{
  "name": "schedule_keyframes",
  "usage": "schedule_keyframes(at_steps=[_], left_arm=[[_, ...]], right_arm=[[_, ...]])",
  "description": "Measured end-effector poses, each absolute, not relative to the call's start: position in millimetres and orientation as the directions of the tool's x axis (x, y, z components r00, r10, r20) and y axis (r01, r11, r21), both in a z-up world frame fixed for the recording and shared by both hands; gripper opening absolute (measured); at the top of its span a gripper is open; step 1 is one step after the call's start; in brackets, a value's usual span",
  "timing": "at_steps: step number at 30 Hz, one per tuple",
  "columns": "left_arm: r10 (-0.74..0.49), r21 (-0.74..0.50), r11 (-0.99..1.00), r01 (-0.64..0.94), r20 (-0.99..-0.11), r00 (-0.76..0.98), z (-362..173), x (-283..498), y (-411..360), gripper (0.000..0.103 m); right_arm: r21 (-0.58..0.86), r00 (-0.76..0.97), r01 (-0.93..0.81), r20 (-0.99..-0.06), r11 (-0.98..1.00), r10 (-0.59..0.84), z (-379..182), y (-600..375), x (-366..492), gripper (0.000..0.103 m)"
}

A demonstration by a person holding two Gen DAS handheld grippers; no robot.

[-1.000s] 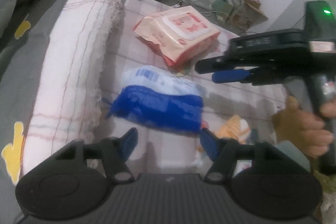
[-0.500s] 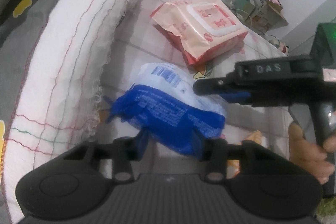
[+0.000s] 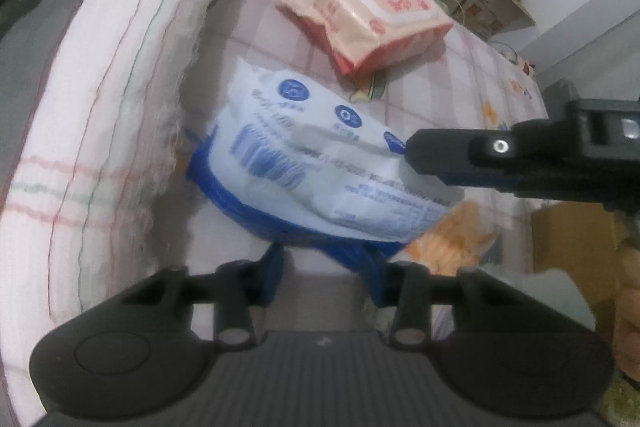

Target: Organize soft objects

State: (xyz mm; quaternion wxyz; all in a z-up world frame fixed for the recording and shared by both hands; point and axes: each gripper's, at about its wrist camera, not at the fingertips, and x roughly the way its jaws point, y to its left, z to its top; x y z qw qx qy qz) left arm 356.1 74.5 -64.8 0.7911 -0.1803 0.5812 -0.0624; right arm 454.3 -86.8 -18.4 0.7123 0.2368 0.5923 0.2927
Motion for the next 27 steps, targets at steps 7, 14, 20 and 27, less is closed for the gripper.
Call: schedule_keyframes(at_steps=[7, 14, 20, 27], left_arm=[[-0.308, -0.354, 0.929, -0.110, -0.902, 0.303, -60, 332, 84, 0.056], [-0.305, -0.353, 0.929, -0.115, -0.902, 0.307, -42, 305, 105, 0.061], [-0.329, -0.381, 0.918, -0.109, -0.887, 0.325, -28, 274, 124, 0.065], [-0.348, -0.399, 0.910, -0.110, -0.882, 0.319, -26, 256, 132, 0.065]], right_arm=[[0.689, 0.097, -0.156, -0.702, 0.708, 0.705, -13, -70, 430, 0.025], [0.734, 0.077, -0.124, -0.664, 0.668, 0.744, -20, -68, 411, 0.025], [0.754, 0.028, -0.114, -0.648, 0.647, 0.761, -24, -53, 389, 0.025], [0.762, 0.010, -0.133, -0.638, 0.634, 0.770, -16, -41, 375, 0.027]])
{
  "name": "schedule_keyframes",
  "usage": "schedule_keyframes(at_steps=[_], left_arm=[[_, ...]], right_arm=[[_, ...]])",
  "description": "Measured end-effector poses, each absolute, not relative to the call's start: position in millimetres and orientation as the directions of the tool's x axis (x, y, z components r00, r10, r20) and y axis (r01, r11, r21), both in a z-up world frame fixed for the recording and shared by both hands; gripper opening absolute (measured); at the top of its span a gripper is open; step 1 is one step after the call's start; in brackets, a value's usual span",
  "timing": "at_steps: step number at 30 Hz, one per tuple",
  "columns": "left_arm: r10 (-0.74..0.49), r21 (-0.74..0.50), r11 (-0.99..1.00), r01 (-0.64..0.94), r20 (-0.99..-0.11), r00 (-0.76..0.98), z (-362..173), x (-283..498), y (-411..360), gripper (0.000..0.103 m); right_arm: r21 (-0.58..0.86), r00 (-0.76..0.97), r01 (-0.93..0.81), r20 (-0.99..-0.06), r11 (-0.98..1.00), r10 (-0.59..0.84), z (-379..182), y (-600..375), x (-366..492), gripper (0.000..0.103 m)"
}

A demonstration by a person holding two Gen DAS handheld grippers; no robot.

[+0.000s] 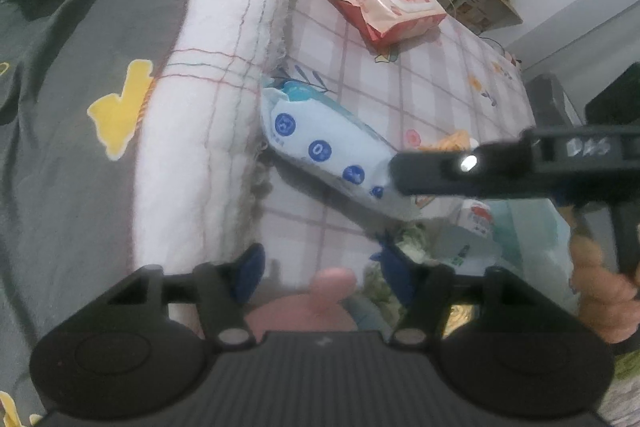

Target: Organize soft objects

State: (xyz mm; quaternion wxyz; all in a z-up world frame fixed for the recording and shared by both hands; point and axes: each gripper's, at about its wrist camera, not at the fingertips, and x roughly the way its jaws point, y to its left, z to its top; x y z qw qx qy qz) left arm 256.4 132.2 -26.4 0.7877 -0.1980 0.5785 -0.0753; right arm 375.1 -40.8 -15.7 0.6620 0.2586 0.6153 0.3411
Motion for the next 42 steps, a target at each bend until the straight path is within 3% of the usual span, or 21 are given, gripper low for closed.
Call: schedule_keyframes(at_steps=[6, 13, 24, 37, 42], left_arm=[[-0.365, -0.420, 0.901, -0.111, -0.871, 0.330, -27, 257, 131, 0.066], [-0.344, -0.398, 0.909, -0.127, -0.886, 0.311, -38, 273, 124, 0.068], [-0.325, -0.363, 0.923, -0.128, -0.913, 0.246, -62, 300, 111, 0.070], [-0.327, -0.366, 0.921, -0.133, -0.911, 0.250, -69, 313, 100, 0.070], [-0.325, -0.367, 0.923, -0.117, -0.905, 0.275, -61, 310, 101, 0.069]], right_arm=[[0.750, 0.062, -0.155, -0.642, 0.643, 0.764, 0, -48, 387, 0.031], [0.670, 0.098, -0.158, -0.720, 0.725, 0.687, -22, -42, 413, 0.033], [0.644, 0.004, -0.154, -0.758, 0.749, 0.652, -69, -29, 428, 0.051], [0.684, -0.021, -0.127, -0.726, 0.719, 0.687, -76, -26, 429, 0.051], [0.671, 0.001, -0.141, -0.735, 0.728, 0.678, -71, -25, 422, 0.045]])
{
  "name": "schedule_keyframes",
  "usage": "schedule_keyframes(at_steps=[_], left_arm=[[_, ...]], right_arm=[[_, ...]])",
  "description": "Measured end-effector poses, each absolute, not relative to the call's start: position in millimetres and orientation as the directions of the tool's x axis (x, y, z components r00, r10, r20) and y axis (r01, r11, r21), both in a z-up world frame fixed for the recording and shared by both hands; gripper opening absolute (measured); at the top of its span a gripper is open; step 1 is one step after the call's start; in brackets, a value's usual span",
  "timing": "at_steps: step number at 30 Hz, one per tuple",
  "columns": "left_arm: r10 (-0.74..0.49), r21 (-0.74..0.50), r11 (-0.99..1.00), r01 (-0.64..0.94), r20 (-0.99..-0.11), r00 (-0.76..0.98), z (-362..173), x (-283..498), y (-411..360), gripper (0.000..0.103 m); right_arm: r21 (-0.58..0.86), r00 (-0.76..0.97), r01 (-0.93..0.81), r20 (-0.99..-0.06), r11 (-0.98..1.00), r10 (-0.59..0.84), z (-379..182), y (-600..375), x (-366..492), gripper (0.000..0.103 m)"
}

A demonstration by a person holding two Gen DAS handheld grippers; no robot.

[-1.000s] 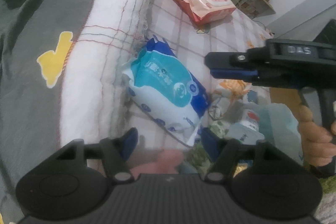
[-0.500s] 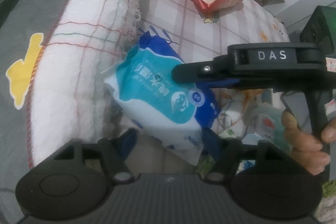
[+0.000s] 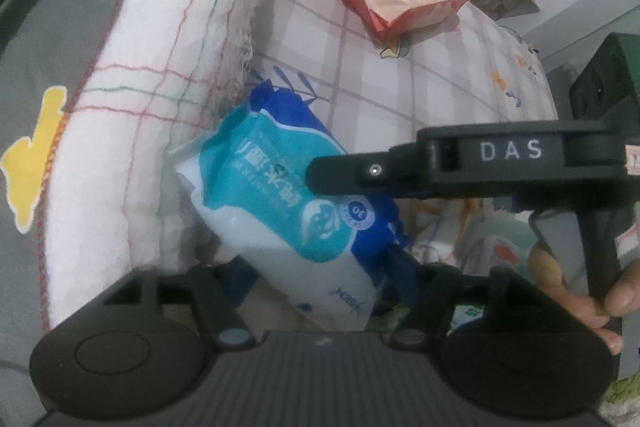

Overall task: Organize soft objects
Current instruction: 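Lift the diaper pack with the right tool toward the cardboard box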

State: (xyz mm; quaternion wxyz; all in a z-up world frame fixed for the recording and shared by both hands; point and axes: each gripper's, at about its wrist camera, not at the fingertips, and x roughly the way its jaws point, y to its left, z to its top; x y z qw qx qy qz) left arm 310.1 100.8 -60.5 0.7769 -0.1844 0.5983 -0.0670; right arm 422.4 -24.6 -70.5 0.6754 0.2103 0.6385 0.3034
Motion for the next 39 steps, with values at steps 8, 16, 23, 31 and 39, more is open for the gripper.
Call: schedule_keyframes(at_steps=[8, 16, 23, 31, 39], left_arm=[[-0.302, -0.351, 0.932, -0.084, -0.886, 0.351, -23, 292, 101, 0.067], [-0.293, -0.325, 0.946, 0.005, -0.845, 0.448, 36, 258, 74, 0.067], [-0.343, -0.302, 0.939, 0.163, -0.794, 0.503, 84, 231, 5, 0.067], [-0.460, -0.302, 0.873, 0.384, -0.770, 0.442, 105, 216, -122, 0.067], [-0.515, -0.303, 0.787, 0.537, -0.802, 0.302, 78, 210, -243, 0.067]], right_arm=[[0.693, 0.037, -0.147, -0.709, 0.705, 0.704, -47, -29, 411, 0.042], [0.714, 0.128, -0.179, -0.665, 0.676, 0.736, 12, -57, 376, 0.042], [0.731, 0.262, -0.171, -0.613, 0.661, 0.745, 64, -138, 325, 0.042], [0.734, 0.446, -0.060, -0.587, 0.677, 0.676, 90, -278, 246, 0.042], [0.726, 0.560, 0.113, -0.611, 0.678, 0.560, 67, -404, 177, 0.042]])
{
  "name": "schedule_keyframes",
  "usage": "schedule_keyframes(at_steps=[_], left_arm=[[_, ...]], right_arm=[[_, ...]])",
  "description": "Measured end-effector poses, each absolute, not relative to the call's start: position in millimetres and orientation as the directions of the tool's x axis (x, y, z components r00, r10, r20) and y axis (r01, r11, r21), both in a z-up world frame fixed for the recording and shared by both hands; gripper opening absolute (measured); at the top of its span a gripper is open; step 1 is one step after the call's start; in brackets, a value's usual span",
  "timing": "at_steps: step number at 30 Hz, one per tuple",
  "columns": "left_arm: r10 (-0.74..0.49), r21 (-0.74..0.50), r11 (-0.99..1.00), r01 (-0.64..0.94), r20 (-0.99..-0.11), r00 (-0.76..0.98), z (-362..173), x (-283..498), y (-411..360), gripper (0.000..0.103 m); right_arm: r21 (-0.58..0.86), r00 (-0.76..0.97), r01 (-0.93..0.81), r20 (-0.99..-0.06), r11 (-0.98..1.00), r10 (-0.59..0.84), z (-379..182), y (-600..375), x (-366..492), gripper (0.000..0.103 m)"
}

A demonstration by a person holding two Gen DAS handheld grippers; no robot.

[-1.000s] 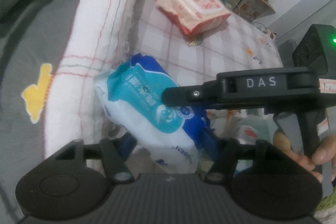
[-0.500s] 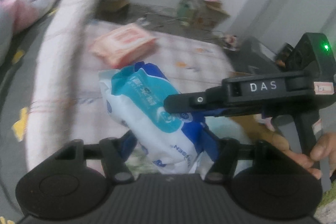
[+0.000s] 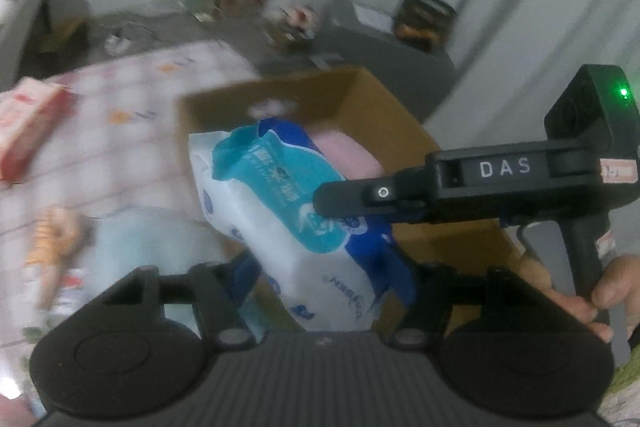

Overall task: Organize soft objects
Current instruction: 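Lift the diaper pack with the right tool toward the cardboard box, then lower the diaper pack into the box and open the right tool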

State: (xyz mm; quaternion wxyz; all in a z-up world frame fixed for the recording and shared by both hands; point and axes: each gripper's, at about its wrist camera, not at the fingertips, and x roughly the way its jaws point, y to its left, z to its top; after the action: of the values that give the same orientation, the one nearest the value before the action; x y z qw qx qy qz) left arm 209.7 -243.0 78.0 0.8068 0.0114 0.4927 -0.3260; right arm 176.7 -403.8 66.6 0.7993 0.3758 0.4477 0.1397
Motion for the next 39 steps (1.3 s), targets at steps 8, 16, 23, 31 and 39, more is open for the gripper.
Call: schedule_keyframes(at_steps=[8, 16, 23, 31, 39], left_arm=[[-0.432, -0.270, 0.792, 0.548, -0.882, 0.188, 23, 226, -294, 0.067], [-0.422, -0.216, 0.783, 0.583, -0.874, 0.243, 33, 228, -279, 0.070], [-0.469, -0.243, 0.786, 0.568, -0.834, 0.292, 63, 221, -242, 0.073], [-0.454, -0.259, 0.850, 0.459, -0.802, 0.388, 64, 206, -146, 0.079], [-0.371, -0.280, 0.926, 0.252, -0.793, 0.484, 41, 181, -34, 0.080]], right_arm=[[0.741, 0.529, 0.235, -0.640, 0.629, 0.557, -14, -455, 165, 0.042], [0.655, 0.417, 0.346, -0.749, 0.672, 0.515, -88, -460, 196, 0.041], [0.606, 0.407, 0.324, -0.782, 0.726, 0.472, -89, -446, 200, 0.041], [0.539, 0.360, 0.305, -0.828, 0.785, 0.429, -86, -425, 198, 0.042], [0.497, 0.402, 0.365, -0.847, 0.788, 0.348, -84, -407, 199, 0.039]])
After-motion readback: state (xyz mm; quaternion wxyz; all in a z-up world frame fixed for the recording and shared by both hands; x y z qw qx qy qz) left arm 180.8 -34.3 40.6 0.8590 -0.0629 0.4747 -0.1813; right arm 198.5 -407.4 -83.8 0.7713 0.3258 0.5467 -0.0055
